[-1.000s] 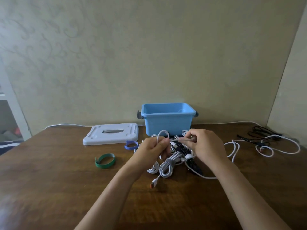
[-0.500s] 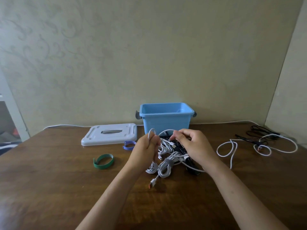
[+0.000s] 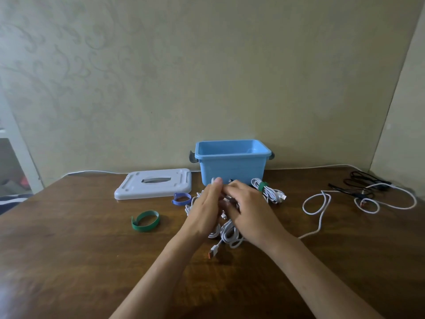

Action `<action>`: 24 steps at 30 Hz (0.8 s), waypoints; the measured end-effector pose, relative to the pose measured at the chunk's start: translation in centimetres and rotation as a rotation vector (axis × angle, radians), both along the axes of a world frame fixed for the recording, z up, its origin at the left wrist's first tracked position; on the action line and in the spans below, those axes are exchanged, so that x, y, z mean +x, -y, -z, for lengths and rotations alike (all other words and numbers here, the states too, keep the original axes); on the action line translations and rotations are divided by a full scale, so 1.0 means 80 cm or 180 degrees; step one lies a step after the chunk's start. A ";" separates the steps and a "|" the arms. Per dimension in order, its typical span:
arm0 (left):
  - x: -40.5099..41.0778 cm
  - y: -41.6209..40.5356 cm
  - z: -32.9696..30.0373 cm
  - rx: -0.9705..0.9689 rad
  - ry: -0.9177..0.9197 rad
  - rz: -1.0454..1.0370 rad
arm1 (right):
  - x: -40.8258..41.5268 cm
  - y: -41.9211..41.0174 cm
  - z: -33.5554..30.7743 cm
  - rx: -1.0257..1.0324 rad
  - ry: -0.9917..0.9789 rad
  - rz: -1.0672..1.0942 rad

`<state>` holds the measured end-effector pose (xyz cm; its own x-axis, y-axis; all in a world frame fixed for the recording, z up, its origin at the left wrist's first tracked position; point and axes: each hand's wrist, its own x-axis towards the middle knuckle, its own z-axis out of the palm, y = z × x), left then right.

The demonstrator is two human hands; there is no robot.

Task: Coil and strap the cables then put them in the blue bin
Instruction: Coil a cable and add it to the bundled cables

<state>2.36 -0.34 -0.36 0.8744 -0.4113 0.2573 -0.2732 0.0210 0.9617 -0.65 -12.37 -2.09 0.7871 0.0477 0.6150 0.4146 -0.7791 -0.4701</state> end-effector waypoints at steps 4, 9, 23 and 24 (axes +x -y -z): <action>0.020 -0.006 0.007 -0.0185 0.0097 -0.0481 | -0.003 -0.001 -0.001 0.0354 -0.0329 0.0159; 0.034 -0.011 0.009 -0.0371 0.0254 -0.0982 | -0.002 -0.001 -0.003 0.0869 -0.1155 -0.0181; 0.041 -0.027 -0.005 -0.1602 -0.0857 0.0309 | -0.012 -0.025 0.000 0.0427 -0.2341 -0.0164; 0.043 -0.032 -0.008 -0.1610 -0.0947 0.0526 | -0.011 -0.019 -0.002 0.0518 -0.2304 -0.0134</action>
<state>5.84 2.25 0.24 0.8738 -0.4383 0.2105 0.0517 0.5142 0.8561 -1.57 -10.86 -1.91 0.9977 0.0392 -0.0550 -0.0149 -0.6666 -0.7452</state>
